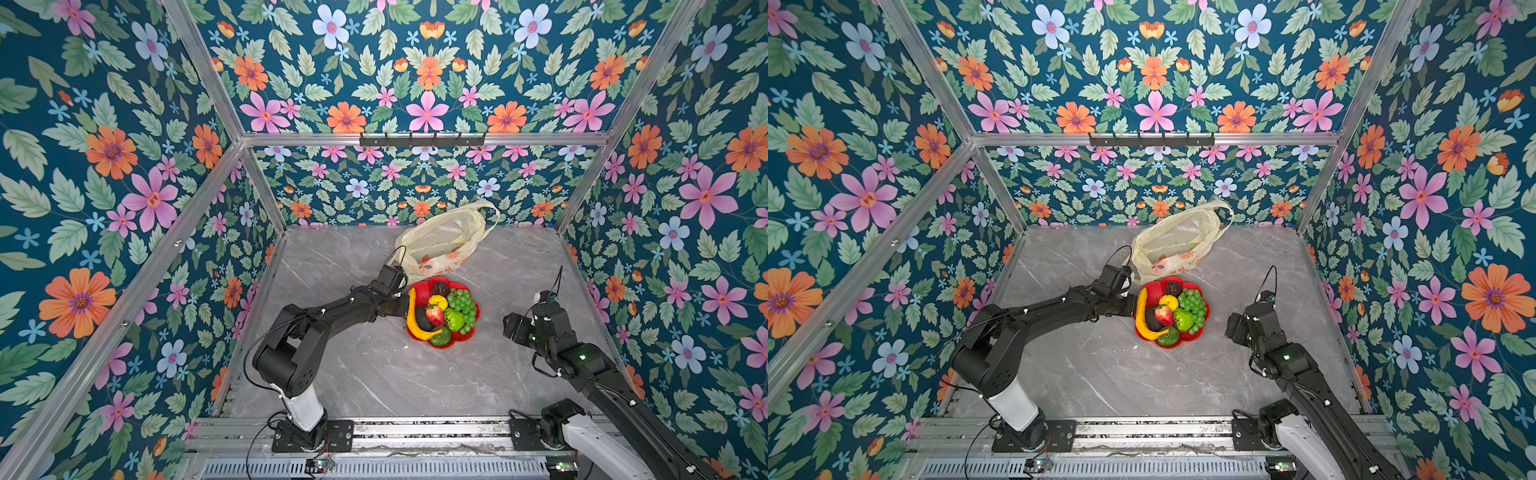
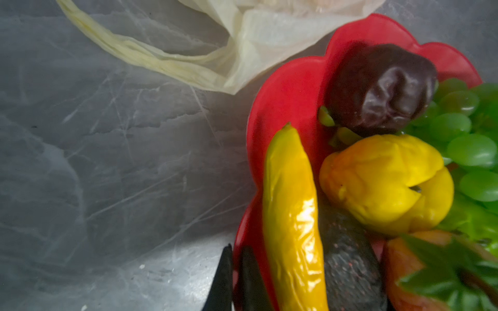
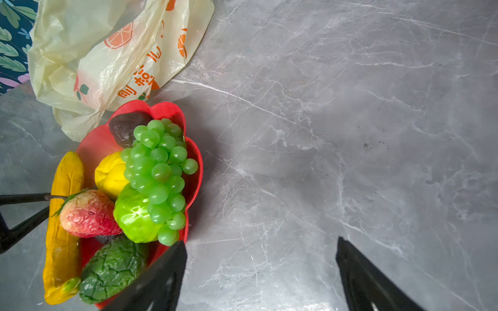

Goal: Take fruits out of the plastic bag
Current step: Move the plate at the center of the table, then reset both arms

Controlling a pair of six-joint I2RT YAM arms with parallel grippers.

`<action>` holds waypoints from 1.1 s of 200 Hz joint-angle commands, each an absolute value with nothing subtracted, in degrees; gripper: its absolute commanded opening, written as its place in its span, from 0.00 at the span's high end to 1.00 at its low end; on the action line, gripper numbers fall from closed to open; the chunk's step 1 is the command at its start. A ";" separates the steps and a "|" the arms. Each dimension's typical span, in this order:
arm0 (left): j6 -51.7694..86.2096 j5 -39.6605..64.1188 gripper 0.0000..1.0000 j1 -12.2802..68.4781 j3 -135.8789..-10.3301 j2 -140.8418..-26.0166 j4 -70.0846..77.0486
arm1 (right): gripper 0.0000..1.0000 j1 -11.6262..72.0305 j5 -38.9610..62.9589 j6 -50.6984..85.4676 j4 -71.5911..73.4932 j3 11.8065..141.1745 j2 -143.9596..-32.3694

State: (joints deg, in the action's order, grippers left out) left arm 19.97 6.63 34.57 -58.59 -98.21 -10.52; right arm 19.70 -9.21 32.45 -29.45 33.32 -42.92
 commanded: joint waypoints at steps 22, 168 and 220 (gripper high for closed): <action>19.32 3.23 0.70 34.34 -56.77 -96.17 -12.21 | 0.12 19.77 -10.02 32.17 -28.58 33.53 -42.84; 25.43 -37.59 0.03 34.28 -36.95 -67.00 1.70 | 0.01 9.88 -23.29 31.01 -32.02 43.39 -57.10; 8.17 -56.84 0.00 29.03 -25.60 -66.96 31.40 | 0.01 2.22 -26.10 23.55 -11.18 34.98 -57.48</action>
